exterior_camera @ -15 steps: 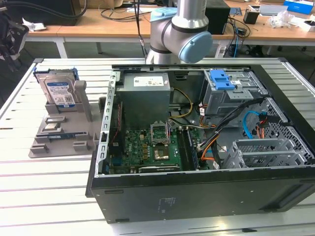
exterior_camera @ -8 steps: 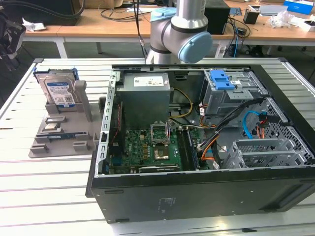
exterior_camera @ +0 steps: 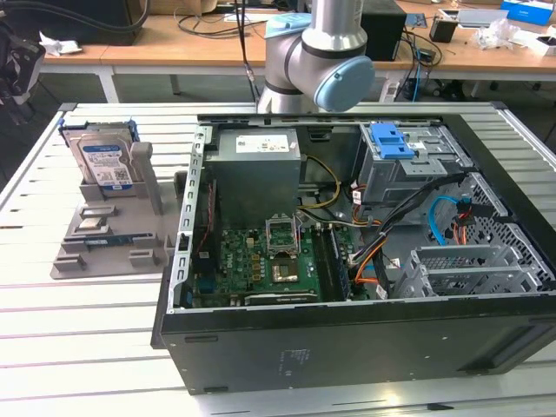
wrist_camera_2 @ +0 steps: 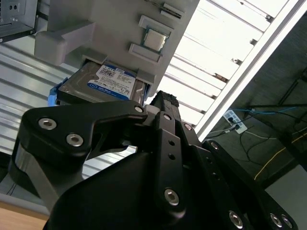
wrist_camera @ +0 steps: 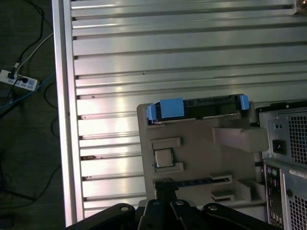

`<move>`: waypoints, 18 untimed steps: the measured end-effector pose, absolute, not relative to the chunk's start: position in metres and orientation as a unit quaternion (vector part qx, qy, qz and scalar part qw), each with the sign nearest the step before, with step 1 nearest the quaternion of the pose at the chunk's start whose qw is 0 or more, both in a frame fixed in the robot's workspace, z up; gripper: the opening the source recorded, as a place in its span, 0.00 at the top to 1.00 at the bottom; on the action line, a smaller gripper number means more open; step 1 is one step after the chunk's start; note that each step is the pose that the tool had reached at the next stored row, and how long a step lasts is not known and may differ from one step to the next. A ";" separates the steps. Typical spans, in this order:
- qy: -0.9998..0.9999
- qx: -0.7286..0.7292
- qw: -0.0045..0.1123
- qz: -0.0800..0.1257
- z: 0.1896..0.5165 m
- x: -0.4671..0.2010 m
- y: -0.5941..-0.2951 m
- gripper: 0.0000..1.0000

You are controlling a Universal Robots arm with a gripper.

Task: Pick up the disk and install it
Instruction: 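Reach for the disk, then pick up the disk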

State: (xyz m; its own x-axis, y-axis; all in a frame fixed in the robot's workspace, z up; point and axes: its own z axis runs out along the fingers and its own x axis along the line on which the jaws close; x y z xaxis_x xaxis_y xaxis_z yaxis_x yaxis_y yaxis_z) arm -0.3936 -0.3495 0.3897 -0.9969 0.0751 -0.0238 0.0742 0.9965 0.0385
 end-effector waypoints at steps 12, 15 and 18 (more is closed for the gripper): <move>0.998 -0.064 0.011 0.020 0.390 -0.394 -0.349 0.89; 0.996 -0.091 0.010 0.020 0.390 -0.394 -0.349 0.89; 0.992 -0.125 0.009 0.021 0.390 -0.394 -0.349 0.89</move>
State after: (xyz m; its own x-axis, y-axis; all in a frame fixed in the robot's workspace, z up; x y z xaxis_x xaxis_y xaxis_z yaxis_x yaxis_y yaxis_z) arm -0.3938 -0.3495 0.3897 -0.9687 -0.2469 -0.0238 -0.2477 0.9681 0.0386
